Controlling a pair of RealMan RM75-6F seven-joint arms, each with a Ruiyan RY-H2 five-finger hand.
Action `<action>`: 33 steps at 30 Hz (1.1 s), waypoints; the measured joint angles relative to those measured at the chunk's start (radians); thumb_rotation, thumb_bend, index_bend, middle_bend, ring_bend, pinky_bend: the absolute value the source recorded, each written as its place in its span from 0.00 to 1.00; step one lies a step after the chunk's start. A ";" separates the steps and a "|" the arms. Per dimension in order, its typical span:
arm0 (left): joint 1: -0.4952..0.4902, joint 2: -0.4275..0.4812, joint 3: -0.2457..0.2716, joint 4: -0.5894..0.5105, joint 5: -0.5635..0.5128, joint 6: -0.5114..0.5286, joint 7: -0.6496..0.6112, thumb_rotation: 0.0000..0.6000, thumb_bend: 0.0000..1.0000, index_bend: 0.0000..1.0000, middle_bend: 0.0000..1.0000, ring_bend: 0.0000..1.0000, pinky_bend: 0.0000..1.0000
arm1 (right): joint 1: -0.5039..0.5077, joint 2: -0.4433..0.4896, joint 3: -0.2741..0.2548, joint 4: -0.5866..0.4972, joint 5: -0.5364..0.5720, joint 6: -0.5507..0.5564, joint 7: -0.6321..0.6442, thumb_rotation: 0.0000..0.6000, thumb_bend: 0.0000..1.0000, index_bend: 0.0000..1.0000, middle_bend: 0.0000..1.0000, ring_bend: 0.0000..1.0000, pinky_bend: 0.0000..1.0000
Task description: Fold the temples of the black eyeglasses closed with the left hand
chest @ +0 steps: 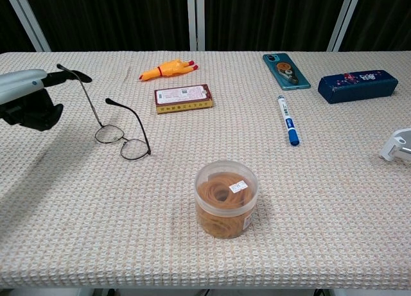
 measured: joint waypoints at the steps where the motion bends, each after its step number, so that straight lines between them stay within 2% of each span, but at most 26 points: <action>1: -0.002 0.000 0.003 -0.006 0.008 0.000 0.005 1.00 0.66 0.08 0.98 0.94 0.96 | 0.000 0.000 0.000 -0.001 0.001 -0.001 -0.001 1.00 0.44 0.00 0.00 0.00 0.00; 9: -0.002 -0.002 0.052 -0.060 0.054 0.006 0.087 1.00 0.66 0.08 0.98 0.94 0.96 | 0.003 -0.004 -0.001 0.002 0.004 -0.012 -0.001 1.00 0.44 0.00 0.00 0.00 0.00; 23: -0.002 -0.055 0.067 -0.055 0.026 -0.002 0.223 1.00 0.66 0.08 0.98 0.94 0.96 | -0.001 -0.015 -0.004 0.020 0.007 -0.008 0.009 1.00 0.44 0.00 0.00 0.00 0.00; 29: 0.024 -0.046 0.061 -0.068 0.046 0.074 0.209 1.00 0.66 0.07 0.98 0.94 0.96 | -0.006 -0.013 -0.003 0.025 0.014 -0.006 0.018 1.00 0.44 0.00 0.00 0.00 0.00; 33: 0.067 -0.037 0.038 -0.083 0.051 0.185 0.183 1.00 0.66 0.06 0.98 0.94 0.96 | -0.006 -0.018 -0.003 0.034 0.020 -0.009 0.030 1.00 0.44 0.00 0.00 0.00 0.00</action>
